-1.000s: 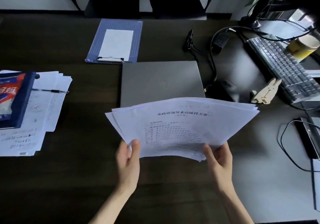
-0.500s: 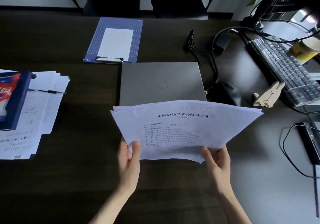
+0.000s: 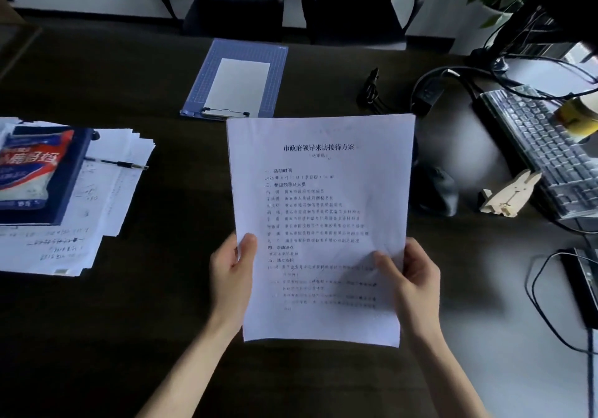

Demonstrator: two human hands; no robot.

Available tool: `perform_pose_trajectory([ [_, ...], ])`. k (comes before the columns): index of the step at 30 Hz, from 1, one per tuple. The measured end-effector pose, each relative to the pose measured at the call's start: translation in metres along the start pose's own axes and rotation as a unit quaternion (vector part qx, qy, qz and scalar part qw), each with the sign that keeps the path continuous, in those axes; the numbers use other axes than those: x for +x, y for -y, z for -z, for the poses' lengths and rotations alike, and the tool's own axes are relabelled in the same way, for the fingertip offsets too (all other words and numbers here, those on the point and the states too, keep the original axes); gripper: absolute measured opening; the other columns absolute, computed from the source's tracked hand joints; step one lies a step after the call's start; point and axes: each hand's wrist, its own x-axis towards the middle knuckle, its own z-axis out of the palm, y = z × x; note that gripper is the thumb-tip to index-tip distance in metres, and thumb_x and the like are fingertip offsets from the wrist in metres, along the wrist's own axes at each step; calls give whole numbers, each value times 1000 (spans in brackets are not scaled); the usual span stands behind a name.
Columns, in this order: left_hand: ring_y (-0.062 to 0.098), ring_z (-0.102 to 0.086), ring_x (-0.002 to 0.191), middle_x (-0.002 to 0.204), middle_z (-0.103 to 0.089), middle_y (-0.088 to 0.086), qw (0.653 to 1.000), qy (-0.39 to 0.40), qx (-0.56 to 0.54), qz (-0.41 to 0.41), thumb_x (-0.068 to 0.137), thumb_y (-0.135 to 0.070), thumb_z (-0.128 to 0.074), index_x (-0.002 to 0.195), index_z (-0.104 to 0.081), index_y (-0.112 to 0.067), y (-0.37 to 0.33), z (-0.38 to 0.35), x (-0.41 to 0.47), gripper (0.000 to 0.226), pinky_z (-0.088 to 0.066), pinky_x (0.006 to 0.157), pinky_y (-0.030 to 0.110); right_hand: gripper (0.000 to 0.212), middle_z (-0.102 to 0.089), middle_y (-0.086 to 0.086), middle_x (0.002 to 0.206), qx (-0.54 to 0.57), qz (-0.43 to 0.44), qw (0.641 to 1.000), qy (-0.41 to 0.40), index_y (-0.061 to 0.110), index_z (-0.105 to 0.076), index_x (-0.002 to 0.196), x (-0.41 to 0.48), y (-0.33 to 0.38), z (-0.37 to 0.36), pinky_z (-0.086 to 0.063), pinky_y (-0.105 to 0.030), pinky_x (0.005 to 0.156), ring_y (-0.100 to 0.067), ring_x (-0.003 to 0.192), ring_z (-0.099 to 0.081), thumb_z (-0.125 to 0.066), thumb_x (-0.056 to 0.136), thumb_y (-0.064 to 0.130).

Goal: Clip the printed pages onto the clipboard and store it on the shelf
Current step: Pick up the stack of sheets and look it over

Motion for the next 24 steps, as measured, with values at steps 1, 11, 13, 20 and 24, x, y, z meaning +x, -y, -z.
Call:
perform_pose_trajectory([
  [1,6,-62,65,68,-69,-9,1000,5,3,-1,93,-17,-46,73,-62,-20,-7,6,0,26,-49,60,24,9,-43,13,51,2,-3,1000,16,17,-54,65,1,8,-1,-33,-13,46,-4,50,-36,-60,72,18],
  [11,3,-69,71,74,-74,-14,995,-77,-58,-25,94,-20,-46,83,-67,-23,-73,99,-27,24,-53,57,17,12,-70,0,84,53,10,975,214,23,-60,88,-12,96,-61,-58,-33,62,-19,72,-68,-64,78,17],
  [13,4,-68,70,73,-74,-13,990,-112,-74,-30,94,-20,-46,83,-67,-22,-85,126,-37,23,-53,56,17,13,-71,-1,89,61,10,965,254,21,-60,91,-21,113,-83,-59,-36,63,-21,76,-70,-63,80,13],
  [20,7,-70,79,83,-76,-8,970,-210,-113,-54,94,-21,-46,91,-69,-20,-112,229,-80,23,-55,62,18,17,-74,-1,89,96,9,919,383,22,-62,93,-66,165,-174,-56,-31,57,-23,76,-72,-61,83,8],
  [24,7,-71,79,85,-77,-9,951,-271,-127,-72,93,-21,-47,90,-70,-23,-117,301,-103,23,-56,66,21,19,-75,-4,92,107,17,888,447,20,-63,96,-105,188,-238,-56,-30,58,-24,78,-73,-60,84,5],
])
